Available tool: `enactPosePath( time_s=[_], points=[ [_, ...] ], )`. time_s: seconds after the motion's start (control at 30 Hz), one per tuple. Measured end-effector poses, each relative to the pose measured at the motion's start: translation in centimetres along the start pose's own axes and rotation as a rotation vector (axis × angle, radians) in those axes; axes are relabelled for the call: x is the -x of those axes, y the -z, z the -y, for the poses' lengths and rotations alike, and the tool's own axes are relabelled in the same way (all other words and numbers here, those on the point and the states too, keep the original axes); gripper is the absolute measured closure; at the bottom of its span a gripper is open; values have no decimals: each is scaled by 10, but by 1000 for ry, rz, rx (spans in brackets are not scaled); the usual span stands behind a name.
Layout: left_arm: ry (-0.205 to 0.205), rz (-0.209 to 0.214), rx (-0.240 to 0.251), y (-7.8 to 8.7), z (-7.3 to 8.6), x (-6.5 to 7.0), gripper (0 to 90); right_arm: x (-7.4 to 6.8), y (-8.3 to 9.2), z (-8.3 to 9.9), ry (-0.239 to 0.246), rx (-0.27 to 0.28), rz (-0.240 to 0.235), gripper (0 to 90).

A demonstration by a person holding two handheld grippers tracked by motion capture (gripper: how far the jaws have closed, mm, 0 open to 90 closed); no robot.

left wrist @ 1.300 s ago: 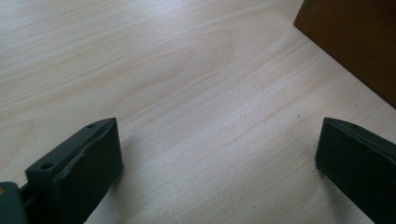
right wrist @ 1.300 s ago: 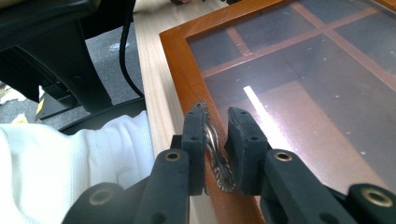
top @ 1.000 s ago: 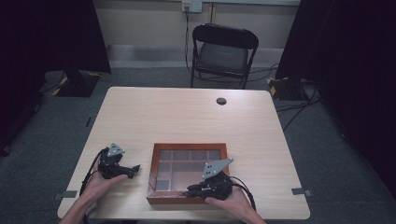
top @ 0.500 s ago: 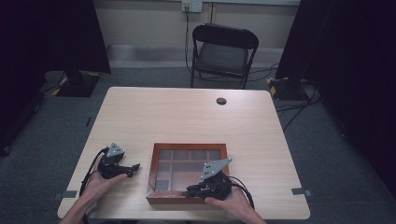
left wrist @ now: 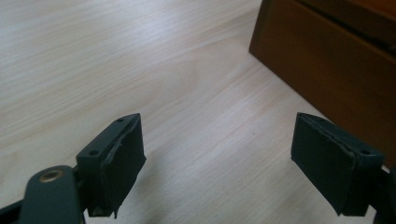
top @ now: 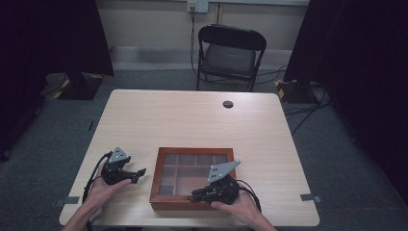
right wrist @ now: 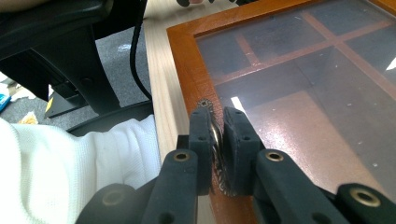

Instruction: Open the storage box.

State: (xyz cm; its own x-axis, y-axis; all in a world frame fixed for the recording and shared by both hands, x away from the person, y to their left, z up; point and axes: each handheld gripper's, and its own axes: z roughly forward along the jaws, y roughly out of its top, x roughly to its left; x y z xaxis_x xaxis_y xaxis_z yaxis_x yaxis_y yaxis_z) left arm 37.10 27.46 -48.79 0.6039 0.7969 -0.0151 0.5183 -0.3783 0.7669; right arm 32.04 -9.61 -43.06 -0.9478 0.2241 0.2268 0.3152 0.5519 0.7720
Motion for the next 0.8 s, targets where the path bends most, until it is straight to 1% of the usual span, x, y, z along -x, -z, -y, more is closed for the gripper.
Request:
enactPosePath(
  time_s=[0.07, 0.1, 0.13, 0.23, 0.27, 0.3, 0.37, 0.47, 0.5, 0.6, 0.7, 0.73, 0.77, 0.8],
  points=[
    [-6, 10, 16, 3, -1, 2, 168, 0, 1, -2, 7, -2, 3, 828],
    [-2, 24, 40, 6, -3, 4, 169, 0, 2, -3, 3, -7, 2, 828],
    [-2, 24, 40, 6, -3, 4, 169, 0, 2, -3, 3, -7, 2, 828],
    [9, 53, 72, 10, -4, 7, 169, 0, 4, -4, -2, -7, 0, 828],
    [1, 59, 82, 11, -5, 7, 169, 1, 4, -5, -2, -6, -2, 828],
    [6, 72, 91, 12, -6, 9, 169, 1, 6, -6, -4, -4, -4, 828],
    [1, 80, 96, 13, -6, 9, 169, 2, 7, -8, -4, -7, -7, 828],
    [7, 96, 105, 14, -7, 12, 168, 2, 8, -10, 4, -17, -10, 828],
    [5, 109, 110, 14, -7, 14, 168, 3, 8, -11, -1, -20, -14, 828],
    [-2, 117, 110, 16, -8, 15, 168, 3, 9, -13, -4, -21, -17, 828],
    [-10, 127, 132, 17, -10, 19, 168, 4, 14, -19, -1, -15, -23, 828],
    [-10, 127, 132, 17, -10, 19, 168, 4, 14, -19, -1, -15, -23, 828],
    [-13, 126, 132, 18, -11, 20, 168, 5, 16, -23, -1, -9, -25, 827],
    [-7, 134, 138, 18, -11, 20, 168, 5, 16, -23, -1, -9, -25, 827]
  ],
)
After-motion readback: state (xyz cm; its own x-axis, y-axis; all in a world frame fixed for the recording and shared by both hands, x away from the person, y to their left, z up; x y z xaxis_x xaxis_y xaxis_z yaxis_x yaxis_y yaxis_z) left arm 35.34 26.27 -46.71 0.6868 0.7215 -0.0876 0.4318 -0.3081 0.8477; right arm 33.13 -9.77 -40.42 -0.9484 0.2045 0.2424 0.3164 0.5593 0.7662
